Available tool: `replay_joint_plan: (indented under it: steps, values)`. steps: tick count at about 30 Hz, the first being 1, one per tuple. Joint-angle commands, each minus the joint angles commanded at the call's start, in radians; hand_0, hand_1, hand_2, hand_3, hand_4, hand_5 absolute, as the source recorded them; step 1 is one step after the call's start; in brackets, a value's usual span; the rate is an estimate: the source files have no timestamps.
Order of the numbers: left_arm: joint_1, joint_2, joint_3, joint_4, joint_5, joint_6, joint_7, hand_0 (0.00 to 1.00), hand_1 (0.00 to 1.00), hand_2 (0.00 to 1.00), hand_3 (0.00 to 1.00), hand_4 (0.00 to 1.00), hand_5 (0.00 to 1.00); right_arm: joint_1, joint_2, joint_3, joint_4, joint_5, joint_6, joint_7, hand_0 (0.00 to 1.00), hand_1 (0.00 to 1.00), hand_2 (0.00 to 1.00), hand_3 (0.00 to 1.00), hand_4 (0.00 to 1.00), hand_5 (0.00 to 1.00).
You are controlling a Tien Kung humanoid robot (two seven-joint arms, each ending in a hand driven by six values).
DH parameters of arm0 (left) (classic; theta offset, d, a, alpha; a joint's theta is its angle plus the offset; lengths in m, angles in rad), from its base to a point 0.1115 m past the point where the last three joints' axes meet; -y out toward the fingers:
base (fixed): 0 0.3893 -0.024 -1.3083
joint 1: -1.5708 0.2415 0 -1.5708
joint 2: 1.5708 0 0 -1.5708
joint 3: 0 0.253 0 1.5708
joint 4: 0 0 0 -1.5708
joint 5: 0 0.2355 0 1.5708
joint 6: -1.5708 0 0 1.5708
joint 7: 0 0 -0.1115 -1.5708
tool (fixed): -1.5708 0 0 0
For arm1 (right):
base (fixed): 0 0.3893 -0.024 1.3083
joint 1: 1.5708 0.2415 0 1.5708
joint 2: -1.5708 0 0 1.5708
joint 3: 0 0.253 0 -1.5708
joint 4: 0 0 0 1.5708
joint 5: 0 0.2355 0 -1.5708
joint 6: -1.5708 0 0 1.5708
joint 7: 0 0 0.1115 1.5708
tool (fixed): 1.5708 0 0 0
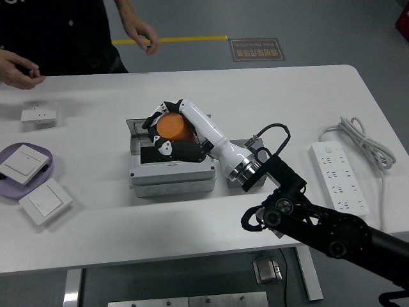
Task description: Pick up the cylinder from the cube,place it in the box,flap close box
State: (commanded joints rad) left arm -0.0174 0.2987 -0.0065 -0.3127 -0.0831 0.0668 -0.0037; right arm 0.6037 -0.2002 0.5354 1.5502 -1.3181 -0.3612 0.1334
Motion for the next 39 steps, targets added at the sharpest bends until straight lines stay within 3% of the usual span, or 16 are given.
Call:
replay_joint_plan:
  steps: [18, 29, 30, 39]
  values:
    - [-0.004, 0.003, -0.006, 0.0, 0.012, 0.001, 0.004, 0.614, 0.629, 0.611, 0.639, 0.728, 0.282, 0.072, 0.049, -0.085, -0.038, -0.232, 0.029, -0.046, 0.051, 0.165, 0.265, 0.182, 0.002, 0.002]
    - [-0.006, 0.004, -0.013, -0.001, 0.023, 0.002, 0.008, 0.614, 0.629, 0.611, 0.639, 0.728, 0.282, 0.082, 0.089, -0.095, -0.146, -0.478, 0.11, -0.204, 0.055, 0.168, 0.274, 0.2, 0.002, 0.002]
    - [-0.006, 0.003, -0.014, -0.001, 0.026, 0.002, 0.009, 0.614, 0.629, 0.61, 0.639, 0.727, 0.282, 0.083, 0.096, -0.095, -0.166, -0.505, 0.114, -0.228, 0.079, 0.179, 0.301, 0.238, 0.002, 0.002]
    - [-0.009, 0.004, -0.021, -0.002, 0.041, 0.002, 0.013, 0.614, 0.629, 0.61, 0.639, 0.727, 0.279, 0.091, 0.144, -0.075, -0.298, -0.667, 0.105, -0.395, 0.091, 0.184, 0.299, 0.249, 0.002, 0.002]
